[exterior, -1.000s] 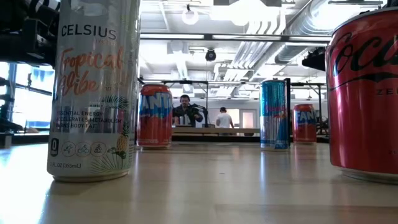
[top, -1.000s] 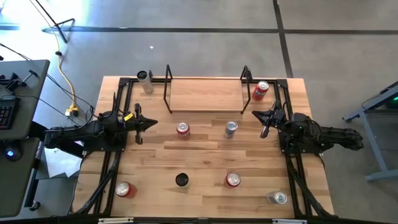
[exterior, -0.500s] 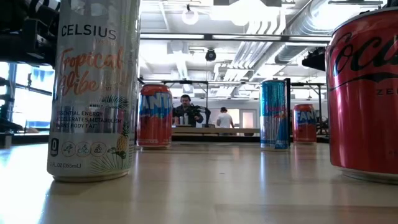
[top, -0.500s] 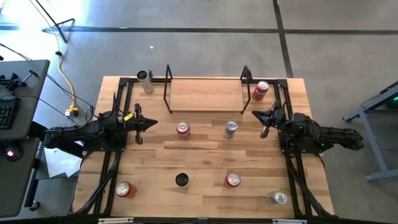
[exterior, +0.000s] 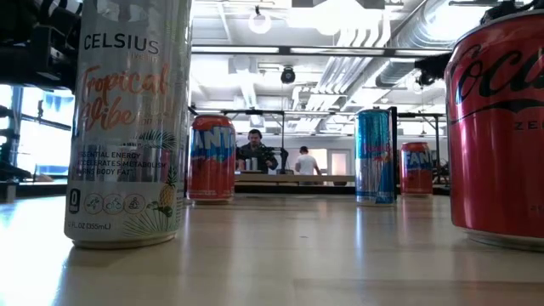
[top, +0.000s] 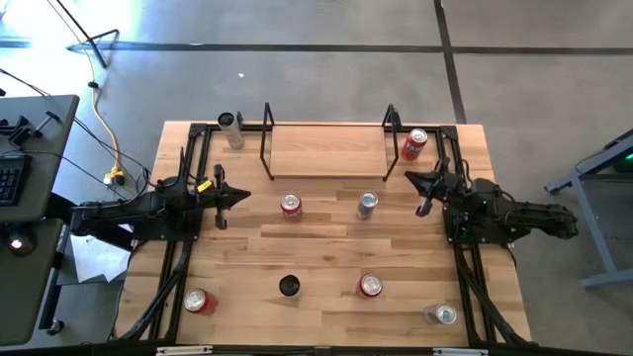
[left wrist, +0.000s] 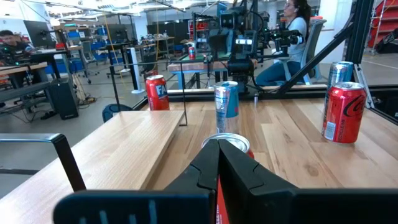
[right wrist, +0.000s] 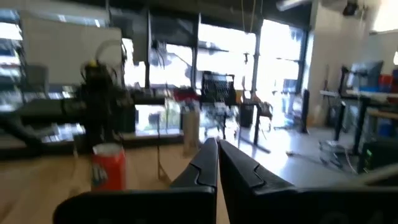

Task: Place canned beverage on shelf
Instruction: Put the bottom red soda can on the shelf

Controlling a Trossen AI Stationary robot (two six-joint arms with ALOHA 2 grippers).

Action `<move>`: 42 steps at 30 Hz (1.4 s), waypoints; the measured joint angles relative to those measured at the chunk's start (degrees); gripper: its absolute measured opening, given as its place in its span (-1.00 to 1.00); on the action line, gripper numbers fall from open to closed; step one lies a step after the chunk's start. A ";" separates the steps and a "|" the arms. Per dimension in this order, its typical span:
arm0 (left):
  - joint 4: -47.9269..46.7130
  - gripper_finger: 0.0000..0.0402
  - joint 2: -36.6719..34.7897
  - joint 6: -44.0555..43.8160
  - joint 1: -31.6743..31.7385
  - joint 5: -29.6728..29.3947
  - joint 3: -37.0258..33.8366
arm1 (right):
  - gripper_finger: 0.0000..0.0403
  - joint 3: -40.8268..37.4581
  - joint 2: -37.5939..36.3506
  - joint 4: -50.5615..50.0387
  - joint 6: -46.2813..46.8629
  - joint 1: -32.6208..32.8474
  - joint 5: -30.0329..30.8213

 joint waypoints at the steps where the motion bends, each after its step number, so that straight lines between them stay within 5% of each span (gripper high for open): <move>1: -0.02 -1.00 -0.02 0.01 0.00 0.00 0.00 | -1.00 0.00 -0.04 1.91 0.06 0.00 -0.90; 11: 0.00 -1.00 0.00 0.01 -0.01 -0.01 0.00 | -1.00 0.02 5.55 10.49 7.34 0.02 -4.97; 17: 0.00 -1.00 0.00 0.01 0.00 0.00 0.00 | -1.00 3.67 19.43 10.67 9.82 0.02 -2.77; 30: 0.00 -1.00 -0.02 0.00 -0.02 0.00 0.00 | -0.96 25.55 53.12 7.75 9.32 0.07 -7.31; 35: -0.01 -1.00 0.00 0.01 -0.02 -0.02 0.00 | -0.75 34.50 65.74 7.94 10.38 0.07 -10.47; 42: -0.02 -1.00 0.00 0.01 -0.02 0.00 0.00 | -0.19 49.61 82.86 3.90 11.02 0.07 -14.51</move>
